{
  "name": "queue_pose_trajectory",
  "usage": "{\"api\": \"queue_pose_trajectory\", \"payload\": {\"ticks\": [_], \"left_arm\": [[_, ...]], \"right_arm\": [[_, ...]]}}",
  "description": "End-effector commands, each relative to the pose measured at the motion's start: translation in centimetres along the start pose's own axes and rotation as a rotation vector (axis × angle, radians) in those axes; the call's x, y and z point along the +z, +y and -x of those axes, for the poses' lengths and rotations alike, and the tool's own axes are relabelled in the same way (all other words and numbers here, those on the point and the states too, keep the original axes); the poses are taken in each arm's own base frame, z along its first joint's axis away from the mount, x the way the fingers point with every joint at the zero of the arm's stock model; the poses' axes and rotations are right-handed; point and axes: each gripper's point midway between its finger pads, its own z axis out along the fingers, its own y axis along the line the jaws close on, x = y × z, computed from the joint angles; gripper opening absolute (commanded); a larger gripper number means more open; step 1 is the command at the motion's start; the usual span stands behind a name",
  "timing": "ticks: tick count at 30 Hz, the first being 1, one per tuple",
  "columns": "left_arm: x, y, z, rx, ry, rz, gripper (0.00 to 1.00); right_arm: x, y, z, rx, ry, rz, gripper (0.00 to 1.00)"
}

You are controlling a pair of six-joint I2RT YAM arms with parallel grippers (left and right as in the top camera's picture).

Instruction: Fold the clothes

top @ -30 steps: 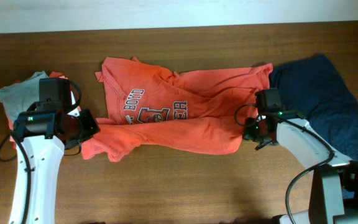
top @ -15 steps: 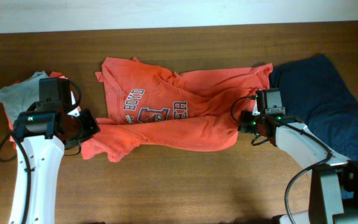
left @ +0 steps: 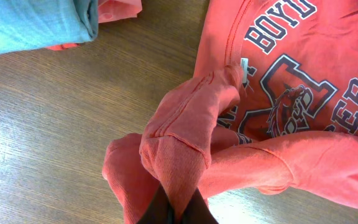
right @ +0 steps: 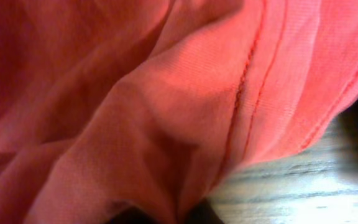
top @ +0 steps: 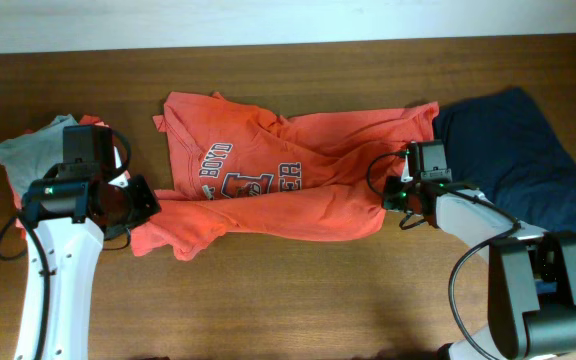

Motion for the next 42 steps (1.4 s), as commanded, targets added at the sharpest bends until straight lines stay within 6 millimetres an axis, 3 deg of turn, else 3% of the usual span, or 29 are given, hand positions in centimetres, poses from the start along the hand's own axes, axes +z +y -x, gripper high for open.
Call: {"api": "queue_pose_trajectory", "payload": {"ticks": [1, 5, 11, 14, 15, 17, 22, 26, 34, 38, 42], "left_arm": [[-0.3, 0.4, 0.4, 0.009, -0.020, 0.014, 0.02], [-0.3, 0.4, 0.4, 0.009, -0.021, 0.014, 0.02], [-0.3, 0.4, 0.4, 0.009, -0.021, 0.014, 0.02], [-0.3, 0.4, 0.4, 0.009, -0.021, 0.014, 0.02], [-0.3, 0.4, 0.4, 0.009, -0.021, 0.014, 0.02], [-0.3, 0.4, 0.4, 0.009, -0.021, 0.014, 0.02], [-0.3, 0.3, 0.3, 0.009, -0.016, 0.011, 0.02], [-0.3, 0.4, 0.3, 0.009, -0.016, 0.012, 0.02], [-0.3, 0.3, 0.6, 0.010, -0.027, 0.009, 0.02], [-0.3, 0.4, 0.8, 0.009, -0.036, 0.017, 0.02], [-0.3, 0.3, 0.9, 0.010, -0.042, 0.014, 0.02]], "right_arm": [[-0.5, -0.8, -1.9, -0.021, 0.085, -0.031, 0.04], [-5.6, -2.5, -1.7, -0.016, 0.142, -0.149, 0.04], [-16.6, -5.9, -1.7, 0.028, 0.259, -0.320, 0.08], [-19.0, -6.9, -1.1, 0.061, 0.268, -0.331, 0.09], [-19.2, -7.2, -0.9, 0.068, 0.264, -0.332, 0.15], [-19.1, -7.5, -0.8, 0.051, 0.268, -0.324, 0.42], [-17.8, -7.6, -0.7, 0.042, 0.297, -0.328, 0.64], [-16.9, -7.8, -1.3, 0.039, 0.351, -0.334, 0.65], [-17.1, -7.9, -5.0, 0.040, 0.516, -0.338, 0.66], [-16.1, -7.1, -8.1, 0.066, 0.616, -0.273, 0.66], [-13.6, -5.1, -11.0, 0.119, 0.667, -0.132, 0.66]]}}
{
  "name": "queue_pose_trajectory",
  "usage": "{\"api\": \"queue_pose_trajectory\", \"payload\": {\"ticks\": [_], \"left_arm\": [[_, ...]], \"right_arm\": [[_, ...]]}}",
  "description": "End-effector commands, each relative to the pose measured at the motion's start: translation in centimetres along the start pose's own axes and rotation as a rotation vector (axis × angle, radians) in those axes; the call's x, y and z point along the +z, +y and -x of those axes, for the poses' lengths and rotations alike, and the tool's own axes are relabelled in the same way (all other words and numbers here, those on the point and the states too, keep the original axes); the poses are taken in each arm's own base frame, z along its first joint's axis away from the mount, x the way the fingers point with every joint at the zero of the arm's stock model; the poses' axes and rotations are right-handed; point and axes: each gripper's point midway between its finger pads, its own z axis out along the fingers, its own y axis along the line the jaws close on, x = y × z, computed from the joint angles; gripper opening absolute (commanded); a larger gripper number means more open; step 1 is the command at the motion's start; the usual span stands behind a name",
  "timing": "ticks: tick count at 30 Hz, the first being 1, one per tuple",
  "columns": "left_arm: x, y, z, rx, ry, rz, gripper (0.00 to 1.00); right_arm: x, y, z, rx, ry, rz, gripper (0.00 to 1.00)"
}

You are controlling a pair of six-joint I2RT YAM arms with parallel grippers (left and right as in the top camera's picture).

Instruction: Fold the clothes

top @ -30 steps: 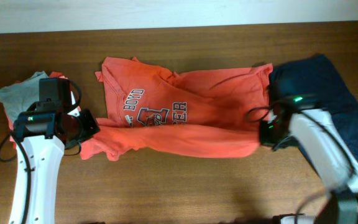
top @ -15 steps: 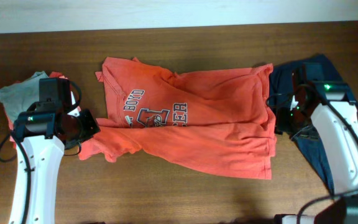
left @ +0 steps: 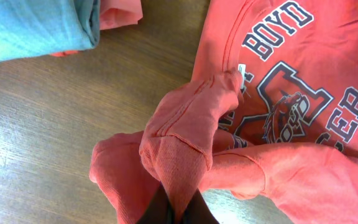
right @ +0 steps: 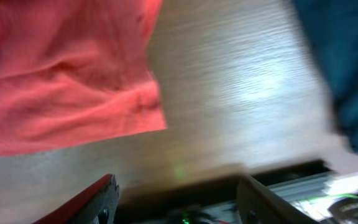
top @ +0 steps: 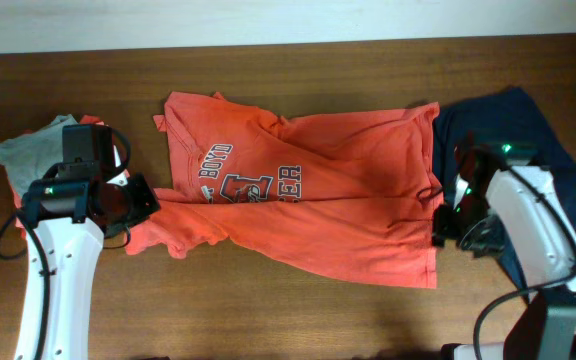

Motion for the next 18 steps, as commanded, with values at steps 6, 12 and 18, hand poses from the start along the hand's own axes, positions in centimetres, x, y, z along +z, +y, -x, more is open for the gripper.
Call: {"api": "queue_pose_trajectory", "payload": {"ticks": [6, 12, 18], "left_arm": [[-0.3, 0.4, 0.5, 0.009, -0.023, 0.014, 0.02], [-0.3, 0.4, 0.4, 0.009, -0.021, 0.014, 0.02], [-0.3, 0.4, 0.4, 0.009, -0.022, 0.014, 0.02]], "right_arm": [[4.0, 3.4, -1.8, 0.076, 0.085, 0.191, 0.67], [6.7, 3.5, -2.0, 0.137, 0.076, 0.192, 0.70], [9.1, 3.7, -1.8, 0.186, 0.041, 0.203, 0.70]]}}
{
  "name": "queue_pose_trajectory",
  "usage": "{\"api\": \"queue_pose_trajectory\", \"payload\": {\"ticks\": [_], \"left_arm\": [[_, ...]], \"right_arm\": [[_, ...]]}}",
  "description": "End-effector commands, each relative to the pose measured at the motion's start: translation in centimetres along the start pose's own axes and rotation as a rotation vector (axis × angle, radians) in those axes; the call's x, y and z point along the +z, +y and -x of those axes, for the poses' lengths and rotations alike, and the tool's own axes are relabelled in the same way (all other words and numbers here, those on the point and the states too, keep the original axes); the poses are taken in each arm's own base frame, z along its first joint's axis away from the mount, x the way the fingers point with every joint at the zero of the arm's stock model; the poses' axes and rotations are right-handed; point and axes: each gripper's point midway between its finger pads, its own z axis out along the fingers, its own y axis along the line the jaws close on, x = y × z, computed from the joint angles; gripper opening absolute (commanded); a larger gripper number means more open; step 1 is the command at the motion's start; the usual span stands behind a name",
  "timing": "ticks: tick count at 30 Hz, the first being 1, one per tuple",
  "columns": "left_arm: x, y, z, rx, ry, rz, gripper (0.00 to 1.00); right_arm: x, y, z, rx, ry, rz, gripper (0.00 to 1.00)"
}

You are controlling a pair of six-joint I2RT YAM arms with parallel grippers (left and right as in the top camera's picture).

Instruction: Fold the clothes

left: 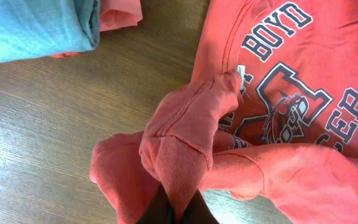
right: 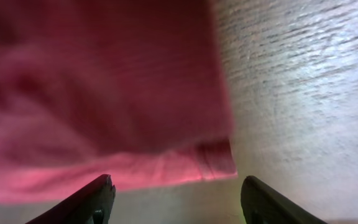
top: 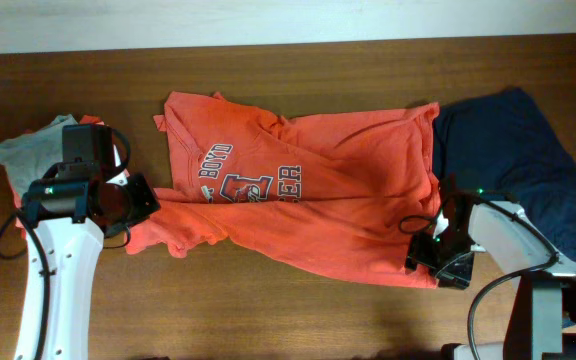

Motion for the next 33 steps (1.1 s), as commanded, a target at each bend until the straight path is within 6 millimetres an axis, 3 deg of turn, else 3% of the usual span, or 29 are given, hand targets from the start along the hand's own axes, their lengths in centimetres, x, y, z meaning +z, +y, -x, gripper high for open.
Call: {"api": "queue_pose_trajectory", "payload": {"ticks": [1, 8, 9, 14, 19, 20, 21, 23, 27, 33], "left_arm": [[-0.3, 0.4, 0.4, 0.009, -0.020, 0.013, 0.02], [-0.3, 0.3, 0.4, 0.009, -0.018, 0.012, 0.02], [-0.3, 0.3, 0.4, 0.009, -0.018, 0.011, 0.02], [-0.3, 0.4, 0.2, 0.009, -0.010, 0.014, 0.03], [-0.3, 0.6, -0.2, 0.009, 0.007, 0.020, 0.13], [-0.3, 0.6, -0.4, 0.009, 0.012, 0.021, 0.01], [-0.3, 0.6, -0.6, 0.009, 0.020, 0.018, 0.00], [-0.4, 0.3, -0.8, 0.009, 0.026, 0.002, 0.00], [-2.3, -0.2, 0.3, 0.034, -0.038, -0.024, 0.00], [-9.2, -1.5, 3.5, 0.076, -0.240, -0.089, 0.00]], "right_arm": [[1.0, 0.0, -0.2, 0.045, -0.003, 0.014, 0.70], [2.1, -0.2, -0.2, 0.042, -0.020, 0.020, 0.64], [2.1, -0.2, -0.3, 0.042, -0.019, 0.020, 0.59], [2.4, -0.3, -0.5, 0.043, -0.015, 0.019, 0.04], [2.3, 0.0, -0.4, 0.040, -0.014, 0.038, 0.04], [2.1, 0.3, -0.3, 0.038, -0.020, 0.050, 0.04], [1.5, 0.8, 0.0, 0.023, -0.033, 0.073, 0.04], [0.0, 1.8, 0.8, -0.012, -0.070, 0.117, 0.04], [-6.9, 3.9, 2.9, -0.106, -0.208, 0.176, 0.04], [-21.4, 5.4, 3.6, -0.219, -0.522, 0.196, 0.04]]}}
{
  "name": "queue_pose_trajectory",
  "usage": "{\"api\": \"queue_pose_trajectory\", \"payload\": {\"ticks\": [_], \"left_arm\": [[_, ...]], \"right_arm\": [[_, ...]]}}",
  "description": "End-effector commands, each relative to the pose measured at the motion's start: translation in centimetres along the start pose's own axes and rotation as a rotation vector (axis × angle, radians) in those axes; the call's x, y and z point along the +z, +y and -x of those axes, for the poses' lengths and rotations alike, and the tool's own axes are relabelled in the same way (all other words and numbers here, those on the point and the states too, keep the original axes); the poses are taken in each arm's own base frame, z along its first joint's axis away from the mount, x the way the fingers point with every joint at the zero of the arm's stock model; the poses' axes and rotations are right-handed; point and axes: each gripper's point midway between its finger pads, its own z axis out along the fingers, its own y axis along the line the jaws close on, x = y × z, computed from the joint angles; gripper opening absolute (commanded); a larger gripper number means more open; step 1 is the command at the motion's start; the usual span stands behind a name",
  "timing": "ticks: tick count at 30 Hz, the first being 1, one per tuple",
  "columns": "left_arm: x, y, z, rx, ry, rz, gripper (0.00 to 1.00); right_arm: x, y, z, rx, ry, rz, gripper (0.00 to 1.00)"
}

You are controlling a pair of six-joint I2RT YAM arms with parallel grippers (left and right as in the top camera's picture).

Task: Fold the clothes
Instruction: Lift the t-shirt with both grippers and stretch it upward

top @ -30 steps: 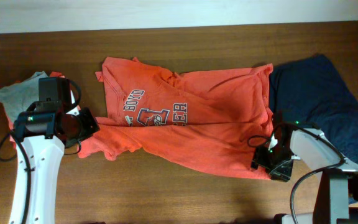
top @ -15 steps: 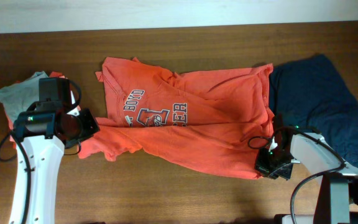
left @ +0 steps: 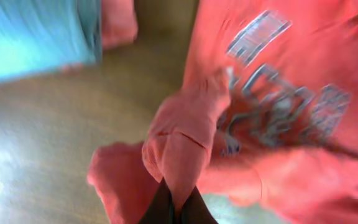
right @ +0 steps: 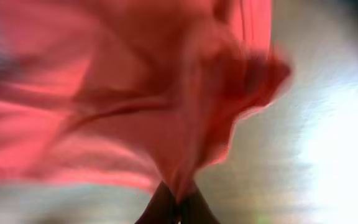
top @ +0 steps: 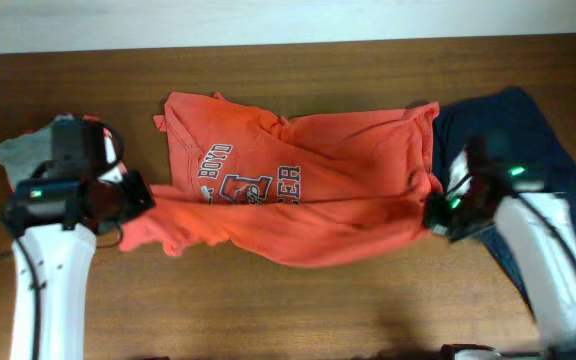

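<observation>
An orange T-shirt (top: 298,200) with dark "BOYD" lettering lies spread across the middle of the wooden table (top: 298,300). My left gripper (left: 176,211) is shut on a bunched fold of its left sleeve end (left: 185,143). At the shirt's right edge my right gripper (right: 178,208) is shut on a pinch of the lower hem (right: 197,124), which hangs up from the fingers. In the overhead view the left gripper (top: 133,195) and right gripper (top: 434,215) pull the shirt's near edge taut between them.
A folded grey-blue garment (top: 28,152) on orange cloth lies at the far left, behind my left arm. A dark navy garment (top: 513,140) lies at the right, under and behind my right arm.
My right gripper was open over the shirt's bottom right corner; now it is shut on the hem, higher and farther back. The shirt's near edge has drawn up. The left arm shifted slightly left.
My left gripper held the sleeve end throughout. The right gripper first gripped the shirt near its right middle, then stood open off the right edge with the hem spread out, then open over the lower right corner, and now grips the hem.
</observation>
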Motion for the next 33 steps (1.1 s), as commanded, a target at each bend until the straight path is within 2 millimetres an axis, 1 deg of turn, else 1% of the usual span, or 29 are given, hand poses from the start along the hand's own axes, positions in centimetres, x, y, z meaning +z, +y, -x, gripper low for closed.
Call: {"api": "queue_pose_trajectory", "payload": {"ticks": [1, 2, 4, 8, 11, 14, 16, 17, 19, 21, 23, 26, 27, 28, 29, 30, 31, 32, 33], "left_arm": [[-6.8, -1.1, 3.3, 0.035, -0.215, -0.065, 0.00], [-8.1, -1.3, 3.7, 0.036, -0.250, -0.076, 0.00], [-10.9, -1.6, 4.5, 0.044, -0.323, -0.097, 0.00], [-16.3, -2.0, 5.3, 0.049, -0.459, -0.136, 0.00], [-20.5, -2.1, 5.7, 0.048, -0.575, -0.161, 0.00], [-22.5, -1.5, 6.1, 0.034, -0.646, -0.139, 0.00], [-23.0, -1.5, 6.5, 0.033, -0.671, -0.142, 0.00], [-22.9, -1.6, 6.6, 0.032, -0.671, -0.141, 0.00], [-22.0, -1.7, 7.1, 0.033, -0.649, -0.135, 0.00], [-20.2, -2.0, 8.1, 0.033, -0.602, -0.121, 0.00], [-18.1, -2.4, 9.1, 0.037, -0.550, -0.116, 0.00], [-14.3, -3.1, 11.1, 0.038, -0.476, -0.101, 0.00], [-12.9, -3.3, 12.0, 0.038, -0.457, -0.095, 0.00], [-11.6, -3.6, 12.8, 0.038, -0.445, -0.091, 0.00], [-10.2, -3.9, 14.0, 0.038, -0.442, -0.091, 0.00], [-8.6, -4.3, 15.5, 0.038, -0.445, -0.092, 0.00], [-7.7, -4.8, 16.7, 0.041, -0.458, -0.105, 0.00], [-6.3, -5.7, 18.2, 0.047, -0.475, -0.132, 0.00], [-5.0, -7.3, 20.4, 0.063, -0.513, -0.198, 0.00]], "right_arm": [[-8.9, 2.0, 3.0, -0.109, -0.258, 0.012, 0.04], [-11.2, 2.4, 3.4, -0.128, -0.314, 0.009, 0.04], [-15.1, 2.8, 3.6, -0.145, -0.401, 0.000, 0.04], [-21.1, 3.0, 3.1, -0.150, -0.531, -0.027, 0.04], [-25.0, 2.5, 2.9, -0.139, -0.637, -0.078, 0.04], [-27.0, 2.0, 3.2, -0.126, -0.709, -0.116, 0.04], [-27.6, 1.9, 3.6, -0.122, -0.736, -0.124, 0.04], [-27.6, 1.9, 3.8, -0.121, -0.741, -0.126, 0.04], [-27.2, 2.0, 4.6, -0.119, -0.732, -0.133, 0.04], [-25.8, 2.0, 5.9, -0.117, -0.688, -0.144, 0.04], [-24.1, 2.0, 7.2, -0.120, -0.633, -0.159, 0.04], [-20.6, 1.9, 9.7, -0.127, -0.528, -0.188, 0.04], [-19.1, 1.8, 10.8, -0.130, -0.489, -0.200, 0.04], [-18.1, 1.8, 11.6, -0.137, -0.467, -0.205, 0.04], [-16.5, 1.9, 12.9, -0.151, -0.438, -0.211, 0.04], [-15.0, 2.2, 14.3, -0.167, -0.419, -0.203, 0.04], [-13.5, 2.7, 15.7, -0.193, -0.409, -0.180, 0.04], [-12.3, 3.3, 17.2, -0.212, -0.415, -0.154, 0.04], [-11.2, 3.9, 19.5, -0.213, -0.452, -0.136, 0.04]]}}
